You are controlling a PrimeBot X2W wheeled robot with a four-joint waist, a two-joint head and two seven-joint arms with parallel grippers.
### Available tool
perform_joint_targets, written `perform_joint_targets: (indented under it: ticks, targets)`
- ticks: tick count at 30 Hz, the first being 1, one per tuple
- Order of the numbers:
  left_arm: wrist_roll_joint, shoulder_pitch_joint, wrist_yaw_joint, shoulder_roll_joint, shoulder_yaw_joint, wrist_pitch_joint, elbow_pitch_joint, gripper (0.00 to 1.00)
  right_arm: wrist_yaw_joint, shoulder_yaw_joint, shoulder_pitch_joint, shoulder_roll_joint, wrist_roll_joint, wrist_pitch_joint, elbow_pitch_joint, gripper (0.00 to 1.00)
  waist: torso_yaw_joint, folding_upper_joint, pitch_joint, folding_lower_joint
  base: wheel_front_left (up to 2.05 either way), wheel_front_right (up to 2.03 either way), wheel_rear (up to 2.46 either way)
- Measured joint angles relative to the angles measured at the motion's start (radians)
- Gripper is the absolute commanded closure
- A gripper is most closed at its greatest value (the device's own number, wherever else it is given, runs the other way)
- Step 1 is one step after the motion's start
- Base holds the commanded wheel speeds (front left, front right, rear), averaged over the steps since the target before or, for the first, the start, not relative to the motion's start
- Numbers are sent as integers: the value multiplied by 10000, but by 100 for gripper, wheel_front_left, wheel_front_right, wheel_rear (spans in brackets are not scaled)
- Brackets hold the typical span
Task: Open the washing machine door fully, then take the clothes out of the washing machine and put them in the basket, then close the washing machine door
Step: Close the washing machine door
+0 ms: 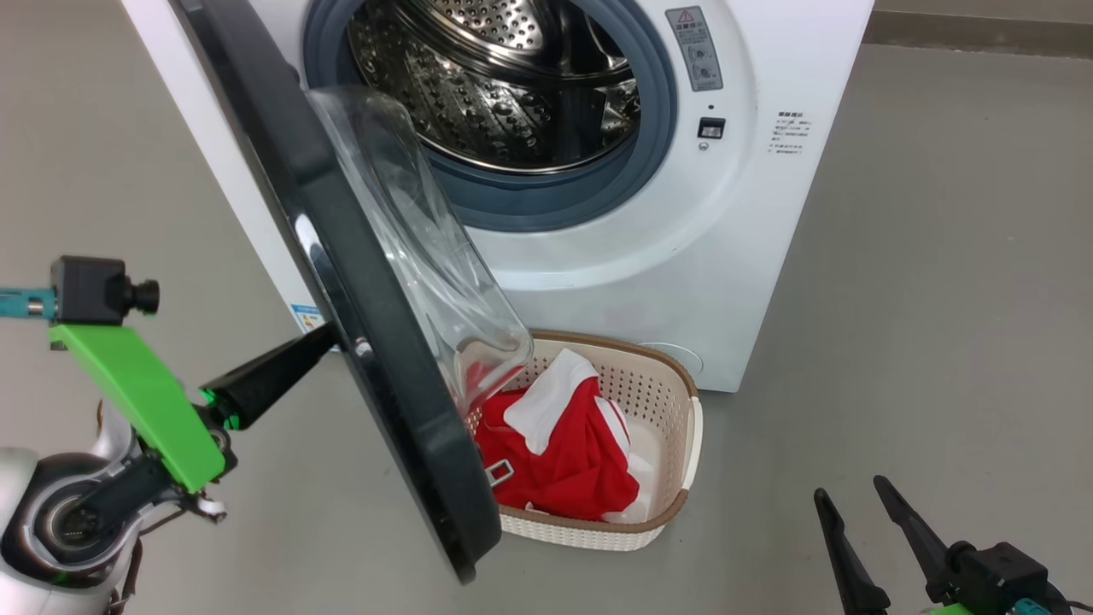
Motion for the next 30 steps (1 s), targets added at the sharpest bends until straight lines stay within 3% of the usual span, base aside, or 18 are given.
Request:
perform_joint_targets:
  ticks: [10, 14, 17, 20, 30]
  targets:
    - [-35, 552, -4, 282, -297, -1089, 295, 100, 0, 50, 7, 65, 0, 0, 19, 0, 331, 0, -199, 0, 0, 0, 0]
    - [-33, 1227, -6, 301, -316, -1881, 499, 77, 0, 82, 13, 90, 2, 0, 38, 0, 531, 1, -354, 0, 0, 0, 0]
    - [-36, 1783, -6, 291, -337, -2441, 658, 53, 0, 100, 35, 109, 2, 0, 59, 0, 713, 0, -467, 0, 0, 0, 0]
    - [-128, 2354, -6, 255, -355, -2964, 805, 1, 0, 107, 43, 144, 2, 0, 81, 0, 889, 0, -584, 0, 0, 0, 0]
    - [-282, 3870, -6, -167, -414, -4817, 1360, 0, 0, 151, 56, 228, 4, 0, 134, 0, 1321, 0, -801, 0, 0, 0, 0]
